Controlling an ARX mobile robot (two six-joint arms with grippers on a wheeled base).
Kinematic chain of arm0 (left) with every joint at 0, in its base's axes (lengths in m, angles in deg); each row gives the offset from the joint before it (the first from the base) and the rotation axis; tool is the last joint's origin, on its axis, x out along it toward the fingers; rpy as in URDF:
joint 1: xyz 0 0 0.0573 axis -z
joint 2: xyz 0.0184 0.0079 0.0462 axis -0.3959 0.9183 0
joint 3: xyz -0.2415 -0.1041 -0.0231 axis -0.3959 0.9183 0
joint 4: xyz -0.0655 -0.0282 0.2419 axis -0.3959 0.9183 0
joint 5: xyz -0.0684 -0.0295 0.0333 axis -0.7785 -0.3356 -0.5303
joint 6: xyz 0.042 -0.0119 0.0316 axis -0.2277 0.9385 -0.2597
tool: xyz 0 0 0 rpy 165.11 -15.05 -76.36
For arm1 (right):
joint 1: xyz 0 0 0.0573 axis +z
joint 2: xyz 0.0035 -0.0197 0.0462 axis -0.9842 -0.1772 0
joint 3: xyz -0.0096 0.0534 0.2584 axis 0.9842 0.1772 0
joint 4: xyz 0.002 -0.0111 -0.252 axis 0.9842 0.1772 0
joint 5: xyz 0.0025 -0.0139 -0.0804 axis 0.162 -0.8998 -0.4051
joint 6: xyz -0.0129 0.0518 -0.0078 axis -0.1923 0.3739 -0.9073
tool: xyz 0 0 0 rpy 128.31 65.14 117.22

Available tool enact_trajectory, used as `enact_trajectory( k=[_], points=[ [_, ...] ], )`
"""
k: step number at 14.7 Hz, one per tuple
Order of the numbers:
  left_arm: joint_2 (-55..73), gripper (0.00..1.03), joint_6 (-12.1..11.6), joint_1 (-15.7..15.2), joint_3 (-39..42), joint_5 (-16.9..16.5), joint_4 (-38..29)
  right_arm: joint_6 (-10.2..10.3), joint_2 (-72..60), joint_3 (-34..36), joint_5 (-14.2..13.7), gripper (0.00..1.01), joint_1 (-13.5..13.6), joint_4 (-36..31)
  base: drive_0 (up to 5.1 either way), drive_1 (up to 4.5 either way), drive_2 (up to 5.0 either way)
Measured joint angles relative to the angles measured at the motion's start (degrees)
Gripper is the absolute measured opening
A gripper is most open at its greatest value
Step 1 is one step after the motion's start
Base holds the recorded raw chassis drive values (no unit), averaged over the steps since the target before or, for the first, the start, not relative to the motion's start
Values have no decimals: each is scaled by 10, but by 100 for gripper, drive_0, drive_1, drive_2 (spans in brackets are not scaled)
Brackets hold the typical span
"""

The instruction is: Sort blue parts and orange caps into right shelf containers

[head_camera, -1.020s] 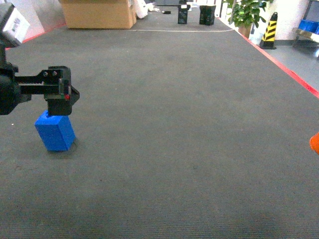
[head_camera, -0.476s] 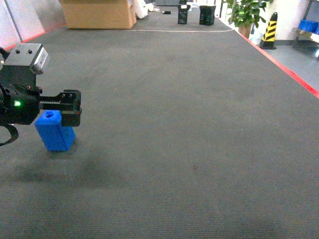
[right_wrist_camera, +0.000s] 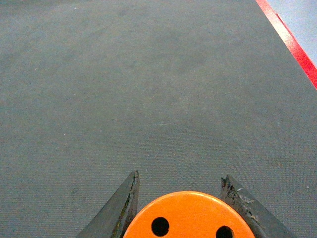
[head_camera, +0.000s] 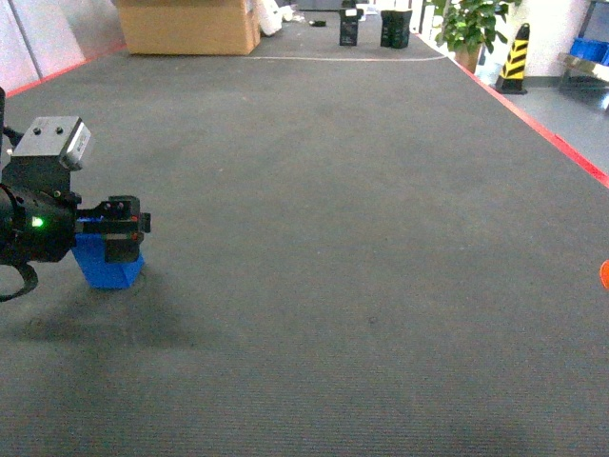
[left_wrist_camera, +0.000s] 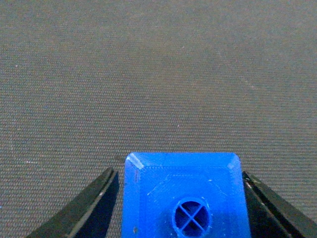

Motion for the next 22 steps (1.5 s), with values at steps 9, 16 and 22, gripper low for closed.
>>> enact_trajectory(
  k=[9, 16, 22],
  points=[
    [-444, 45, -26, 4, 295, 21, -27, -18, 298, 70, -139, 43, 69, 208, 0, 0, 0],
    [-607, 45, -33, 6, 349, 26, 3, -52, 499, 99, -210, 43, 116, 319, 0, 0, 0],
    [-608, 45, -35, 6, 349, 26, 3, -52, 498, 99, -209, 43, 116, 319, 486, -253, -253]
  ],
)
